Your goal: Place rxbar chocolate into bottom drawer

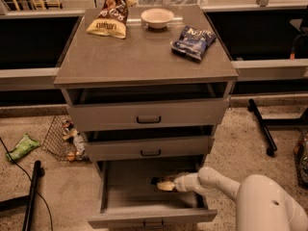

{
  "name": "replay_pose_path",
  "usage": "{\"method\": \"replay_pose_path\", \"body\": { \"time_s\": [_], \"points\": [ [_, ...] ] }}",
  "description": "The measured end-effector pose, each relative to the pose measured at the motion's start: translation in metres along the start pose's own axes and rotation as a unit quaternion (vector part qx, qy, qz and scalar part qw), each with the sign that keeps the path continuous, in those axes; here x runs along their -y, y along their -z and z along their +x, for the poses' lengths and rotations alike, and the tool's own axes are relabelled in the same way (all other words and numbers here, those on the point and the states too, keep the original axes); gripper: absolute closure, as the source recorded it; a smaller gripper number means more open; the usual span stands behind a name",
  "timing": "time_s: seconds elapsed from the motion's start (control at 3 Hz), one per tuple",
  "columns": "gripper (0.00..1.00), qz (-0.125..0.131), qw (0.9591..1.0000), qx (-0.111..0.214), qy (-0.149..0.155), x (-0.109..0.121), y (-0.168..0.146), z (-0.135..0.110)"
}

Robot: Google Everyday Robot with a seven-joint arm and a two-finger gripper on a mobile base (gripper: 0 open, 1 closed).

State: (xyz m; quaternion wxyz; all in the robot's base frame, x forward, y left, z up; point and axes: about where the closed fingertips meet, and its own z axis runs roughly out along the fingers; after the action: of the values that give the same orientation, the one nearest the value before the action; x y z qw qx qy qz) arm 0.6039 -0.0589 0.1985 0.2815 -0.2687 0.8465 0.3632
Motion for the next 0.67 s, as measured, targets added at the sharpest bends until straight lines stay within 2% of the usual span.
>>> {"method": "replay_pose_path", "body": {
  "time_s": [0.67],
  "points": [
    [0.16,0.001,0.9998,-0.001,-0.018,0.0201,-0.0149,0.0062]
  ]
}}
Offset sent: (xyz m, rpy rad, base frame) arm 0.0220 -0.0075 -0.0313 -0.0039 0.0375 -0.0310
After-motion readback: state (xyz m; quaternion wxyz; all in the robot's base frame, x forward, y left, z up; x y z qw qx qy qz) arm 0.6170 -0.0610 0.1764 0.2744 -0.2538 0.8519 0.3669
